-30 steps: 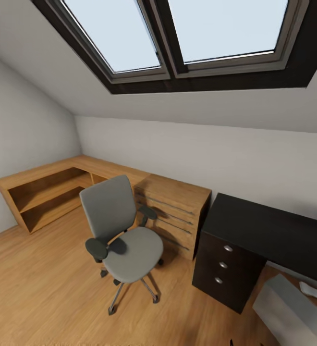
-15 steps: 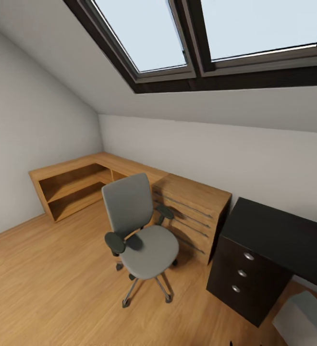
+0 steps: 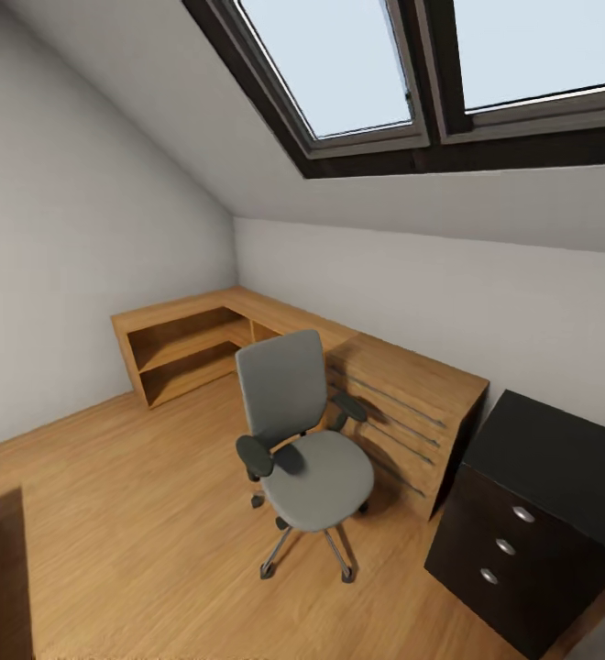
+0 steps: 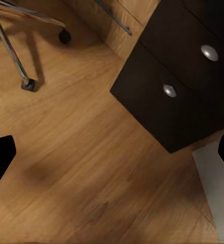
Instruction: In the bedroom, organize the workspace by keeping the computer under the desk, ensuring the monitor is on the desk, placing the keyboard on the desk next to the monitor, placing the mouse on the desk next to the keyboard, moving the folder from the swivel chair onto the desk next to the mouse, stacking the notebook on top of the folder with the pen on top of the notebook, and positioning the swivel chair next to the desk.
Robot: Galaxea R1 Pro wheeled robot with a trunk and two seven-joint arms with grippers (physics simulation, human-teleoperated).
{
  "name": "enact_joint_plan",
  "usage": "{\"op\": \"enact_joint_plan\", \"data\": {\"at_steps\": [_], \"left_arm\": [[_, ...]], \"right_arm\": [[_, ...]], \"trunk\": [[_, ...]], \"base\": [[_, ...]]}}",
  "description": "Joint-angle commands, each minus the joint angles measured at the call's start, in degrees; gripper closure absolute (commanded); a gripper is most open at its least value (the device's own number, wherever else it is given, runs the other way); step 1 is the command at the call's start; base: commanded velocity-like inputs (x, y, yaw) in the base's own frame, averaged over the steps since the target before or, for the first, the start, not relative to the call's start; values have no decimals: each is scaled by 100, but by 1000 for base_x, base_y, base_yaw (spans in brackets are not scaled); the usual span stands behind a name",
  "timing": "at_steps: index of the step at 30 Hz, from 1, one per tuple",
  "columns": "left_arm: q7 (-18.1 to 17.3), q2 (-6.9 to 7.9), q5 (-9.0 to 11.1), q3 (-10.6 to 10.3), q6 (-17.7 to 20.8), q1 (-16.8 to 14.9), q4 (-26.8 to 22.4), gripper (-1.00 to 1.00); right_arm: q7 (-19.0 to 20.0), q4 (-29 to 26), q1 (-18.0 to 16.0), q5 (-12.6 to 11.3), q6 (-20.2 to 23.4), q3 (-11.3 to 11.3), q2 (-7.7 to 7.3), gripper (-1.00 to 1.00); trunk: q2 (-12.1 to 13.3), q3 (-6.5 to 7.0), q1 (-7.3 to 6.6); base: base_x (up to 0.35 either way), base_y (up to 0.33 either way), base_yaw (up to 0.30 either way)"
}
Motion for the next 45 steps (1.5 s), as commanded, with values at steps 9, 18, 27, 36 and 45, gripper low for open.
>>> {"op": "enact_joint_plan", "data": {"at_steps": [9,18,27,36,45], "left_arm": [[51,2,16,-49,-5,-6,-9,-100],[57,0,16,-49,-5,-6,-9,-100],[58,-2,16,-49,-5,-6,-9,-100],[59,4,16,-49,-5,-6,-9,-100],[60,4,16,-49,-3,-6,-9,-100]], "right_arm": [[-25,18,11,77,-99,61,20,-100],[-38,25,37,573,-585,57,17,-100],[-64,26,43,686,-660,56,16,-100],[-67,20,43,704,-677,56,13,-100],[-73,20,43,701,-674,56,13,-100]], "trunk": [[-13,1,4],[-13,23,4],[-13,45,4],[-13,65,4],[-13,69,4]], "base": [[0,0,284],[0,0,284],[0,0,284],[0,0,284],[0,0,285]]}}
